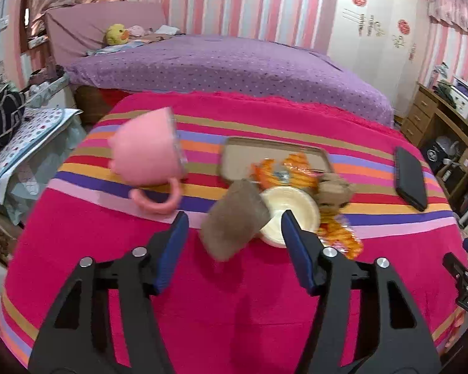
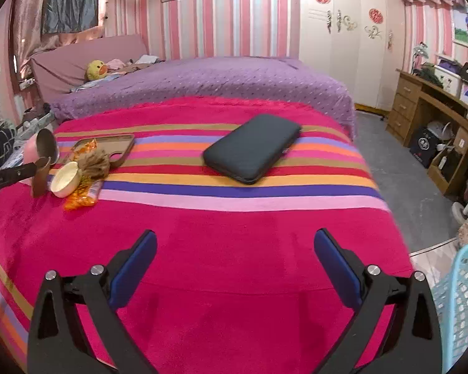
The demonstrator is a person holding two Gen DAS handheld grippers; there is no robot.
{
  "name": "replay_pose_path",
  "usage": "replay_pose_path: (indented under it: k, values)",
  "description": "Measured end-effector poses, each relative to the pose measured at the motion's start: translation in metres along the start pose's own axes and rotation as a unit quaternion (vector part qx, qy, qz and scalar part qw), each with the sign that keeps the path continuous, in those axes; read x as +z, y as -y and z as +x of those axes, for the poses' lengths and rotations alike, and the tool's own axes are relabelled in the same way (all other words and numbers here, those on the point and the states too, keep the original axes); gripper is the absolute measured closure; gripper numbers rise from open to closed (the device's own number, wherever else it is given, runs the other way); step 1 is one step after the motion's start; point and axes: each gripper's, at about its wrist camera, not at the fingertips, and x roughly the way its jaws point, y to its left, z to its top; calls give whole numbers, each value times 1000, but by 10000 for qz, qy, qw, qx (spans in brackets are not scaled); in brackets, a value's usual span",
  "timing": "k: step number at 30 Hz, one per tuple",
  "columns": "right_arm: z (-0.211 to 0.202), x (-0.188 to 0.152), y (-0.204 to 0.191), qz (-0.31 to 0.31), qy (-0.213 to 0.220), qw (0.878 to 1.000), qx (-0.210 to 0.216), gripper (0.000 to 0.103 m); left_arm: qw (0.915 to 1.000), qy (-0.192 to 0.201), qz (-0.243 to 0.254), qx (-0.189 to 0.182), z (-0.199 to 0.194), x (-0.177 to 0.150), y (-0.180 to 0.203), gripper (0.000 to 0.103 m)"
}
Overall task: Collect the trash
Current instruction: 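Close the left tool at the white lid and cardboard tube while the right tool approaches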
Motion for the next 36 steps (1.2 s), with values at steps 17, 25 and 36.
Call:
replay_pose_path:
  k: [17,25,36]
  values:
    - [20,20,-56,-615,-49,9981,41,5,9995,-246,92,-164,17,0,-8,17]
    - [29,26,-61,-637,-95,9979,52,5,9979,-553,-38,-347,40,1,-8,64]
    - [41,44,-102,-771,37,9961,416,5,9986,-237,-332,-330,15,6,-31,103]
